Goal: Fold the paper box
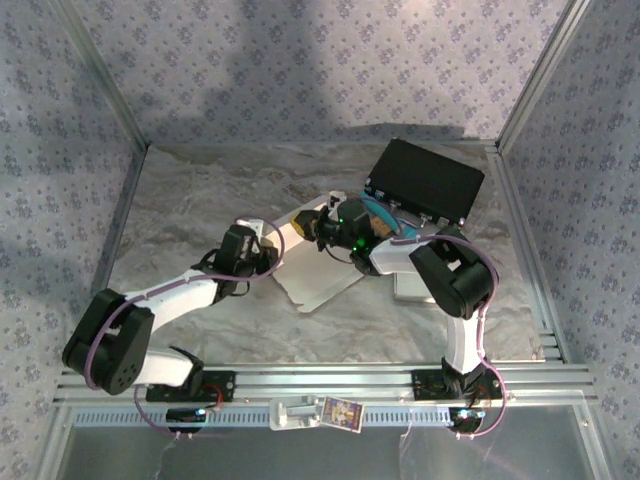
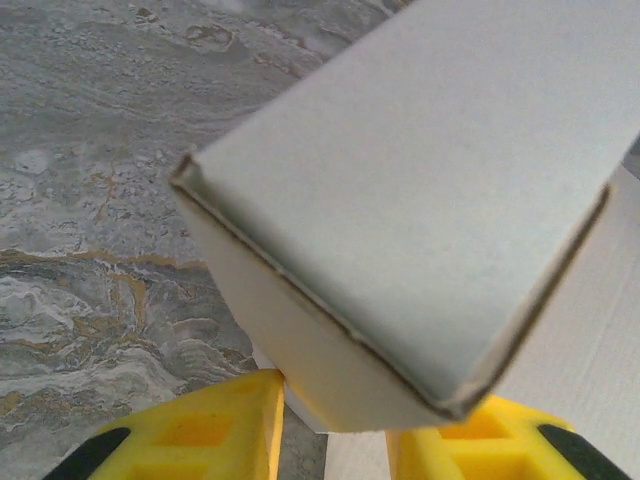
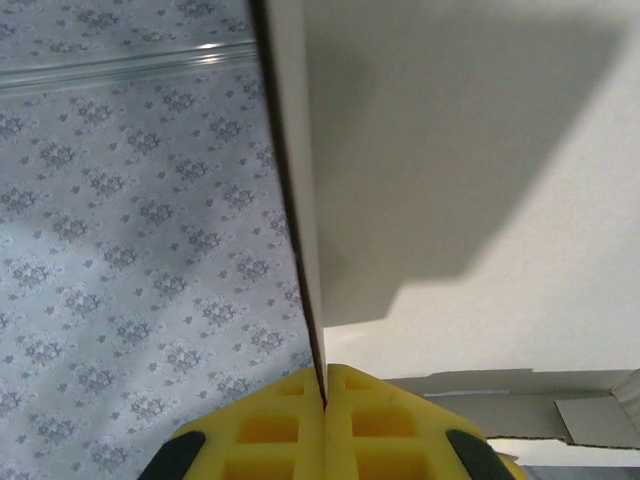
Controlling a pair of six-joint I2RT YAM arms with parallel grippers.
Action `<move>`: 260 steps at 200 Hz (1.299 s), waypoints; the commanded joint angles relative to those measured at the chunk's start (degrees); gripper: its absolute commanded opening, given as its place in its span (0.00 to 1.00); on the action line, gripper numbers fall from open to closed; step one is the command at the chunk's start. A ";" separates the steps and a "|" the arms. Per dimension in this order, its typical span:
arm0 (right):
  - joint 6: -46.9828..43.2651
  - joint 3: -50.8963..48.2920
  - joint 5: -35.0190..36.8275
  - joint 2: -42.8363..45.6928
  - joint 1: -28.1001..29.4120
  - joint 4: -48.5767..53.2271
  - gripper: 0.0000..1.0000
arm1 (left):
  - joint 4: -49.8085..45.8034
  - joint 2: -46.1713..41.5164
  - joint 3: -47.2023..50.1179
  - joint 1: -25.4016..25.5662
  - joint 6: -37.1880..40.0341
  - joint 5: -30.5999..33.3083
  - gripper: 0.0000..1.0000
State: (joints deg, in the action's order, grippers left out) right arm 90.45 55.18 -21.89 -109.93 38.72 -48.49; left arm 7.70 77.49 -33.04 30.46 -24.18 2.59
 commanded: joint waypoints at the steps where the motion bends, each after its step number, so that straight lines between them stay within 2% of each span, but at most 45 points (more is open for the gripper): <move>1: 0.77 -0.24 -2.96 -1.44 2.55 2.79 0.00 | -0.34 2.20 -1.77 1.23 -2.64 6.34 0.27; 77: 1.23 -0.27 -2.19 -0.33 2.67 3.74 0.00 | -2.95 5.76 -5.26 4.52 -6.05 12.49 0.14; 94: 1.48 0.01 -1.70 -0.02 2.69 4.59 0.00 | -5.13 7.06 -6.90 5.58 -7.51 14.69 0.06; 105: 1.72 0.11 -1.34 0.22 2.72 5.04 0.00 | -7.46 7.69 -8.14 6.50 -9.84 17.77 0.00; 152: 3.01 0.36 0.39 1.12 2.87 5.51 0.00 | -19.65 9.47 -12.95 8.30 -23.08 28.15 0.00; 197: 3.67 0.97 0.88 1.21 2.91 5.86 0.00 | -19.60 11.39 -14.46 8.35 -23.38 26.61 0.00; 229: 3.98 0.66 0.97 1.46 2.86 6.25 0.00 | -14.38 12.00 -13.01 7.87 -21.44 23.39 0.00; 260: 4.04 1.05 0.85 1.84 2.55 7.63 0.00 | -18.02 12.27 -14.92 7.86 -21.11 25.42 0.00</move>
State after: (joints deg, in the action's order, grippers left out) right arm 93.65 55.81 -16.84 -109.38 39.86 -46.41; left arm -8.12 87.55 -46.39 39.00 -45.47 27.92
